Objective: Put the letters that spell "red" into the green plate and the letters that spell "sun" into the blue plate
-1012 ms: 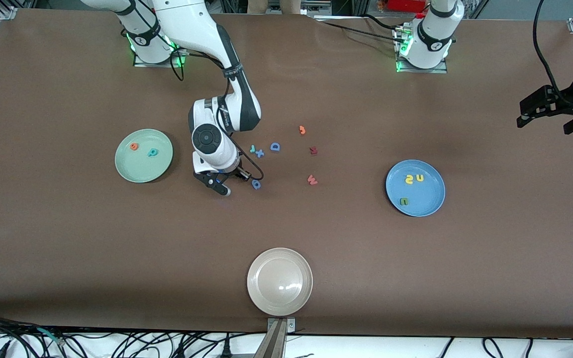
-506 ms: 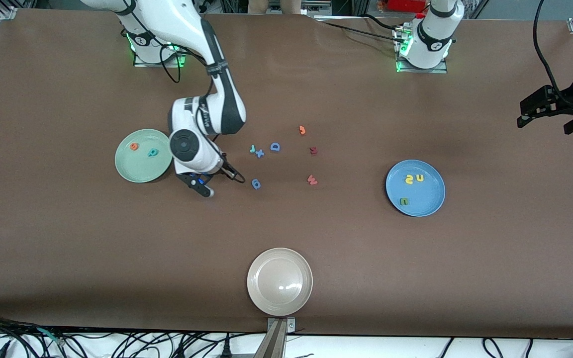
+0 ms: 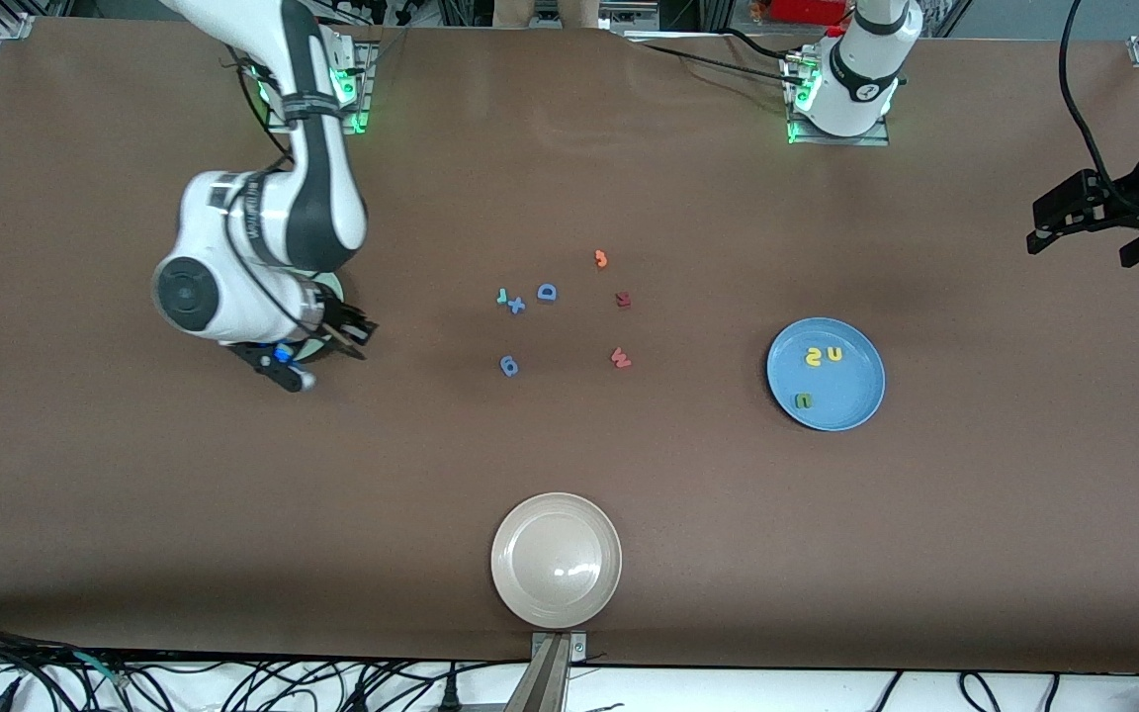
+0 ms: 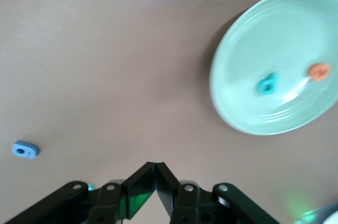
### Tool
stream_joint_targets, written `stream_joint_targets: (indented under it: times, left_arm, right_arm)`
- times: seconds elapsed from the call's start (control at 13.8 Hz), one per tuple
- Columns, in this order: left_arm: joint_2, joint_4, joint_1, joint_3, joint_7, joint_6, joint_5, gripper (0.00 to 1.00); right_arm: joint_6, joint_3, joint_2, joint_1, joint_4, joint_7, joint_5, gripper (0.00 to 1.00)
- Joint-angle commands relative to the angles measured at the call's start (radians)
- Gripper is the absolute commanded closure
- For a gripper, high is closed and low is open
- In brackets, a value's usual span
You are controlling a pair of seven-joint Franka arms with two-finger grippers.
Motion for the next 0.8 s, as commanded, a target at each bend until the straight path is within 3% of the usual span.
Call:
stream_joint_targets:
  times: [0.0,0.29,0.43,0.72]
  left_arm:
    - [0.009,0.027,-0.002,-0.003,-0.007,-0.02,-0.002,0.0]
    - [0.009,0.027,-0.002,-0.003,-0.007,-0.02,-0.002,0.0]
    - [0.009,0.027,-0.004,-0.005,-0.007,-0.02,-0.004,0.0]
    - [0.009,0.027,-0.004,-0.003,-0.007,-0.02,-0.004,0.0]
  right_arm:
    - [-0.048,-0.09,-0.029,0.026,-0.017,-0.127,-0.043,1.0]
    - [-0.046,-0.181,-0.018,0.025,-0.075,-0.339,-0.043,1.0]
    - [0.008,-0.189,-0.015,0.025,-0.133,-0.39,-0.042,1.0]
    - [0.248,-0.157,-0.015,0.028,-0.299,-0.479,-0.03,1.0]
